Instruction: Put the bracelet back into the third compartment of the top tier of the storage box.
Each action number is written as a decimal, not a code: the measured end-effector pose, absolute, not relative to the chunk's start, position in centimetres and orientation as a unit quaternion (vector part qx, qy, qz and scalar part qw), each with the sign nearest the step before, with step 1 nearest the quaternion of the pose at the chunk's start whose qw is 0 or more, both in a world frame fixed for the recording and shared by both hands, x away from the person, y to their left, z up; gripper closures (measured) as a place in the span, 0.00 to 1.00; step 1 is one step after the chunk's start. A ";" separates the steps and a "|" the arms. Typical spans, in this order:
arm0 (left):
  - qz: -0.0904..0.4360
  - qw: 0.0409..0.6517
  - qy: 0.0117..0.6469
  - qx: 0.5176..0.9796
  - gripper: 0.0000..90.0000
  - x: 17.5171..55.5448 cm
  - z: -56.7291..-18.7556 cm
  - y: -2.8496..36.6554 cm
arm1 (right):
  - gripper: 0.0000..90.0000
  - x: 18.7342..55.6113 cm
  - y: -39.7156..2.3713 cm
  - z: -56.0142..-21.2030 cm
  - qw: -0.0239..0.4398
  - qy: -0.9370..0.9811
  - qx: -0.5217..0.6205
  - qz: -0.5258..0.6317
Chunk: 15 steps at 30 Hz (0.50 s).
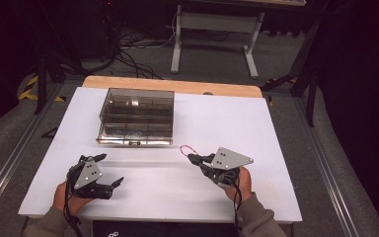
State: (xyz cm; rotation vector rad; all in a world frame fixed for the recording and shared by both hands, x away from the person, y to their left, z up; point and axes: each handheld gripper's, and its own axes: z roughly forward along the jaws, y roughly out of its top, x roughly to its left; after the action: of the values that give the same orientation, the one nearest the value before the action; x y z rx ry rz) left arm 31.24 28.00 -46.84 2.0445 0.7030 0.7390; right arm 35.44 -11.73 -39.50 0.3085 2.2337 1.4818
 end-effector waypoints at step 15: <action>0.289 0.422 0.283 0.811 0.09 31.3 -46.9 28.0 | 1.00 38.5 -8.0 -36.2 0.218 0.811 0.085 0.536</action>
State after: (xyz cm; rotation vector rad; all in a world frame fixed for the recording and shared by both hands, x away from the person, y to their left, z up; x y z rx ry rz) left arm 31.30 28.04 -46.93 2.0306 0.7091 0.7247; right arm 38.54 -8.03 -36.21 0.2359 2.2467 1.4827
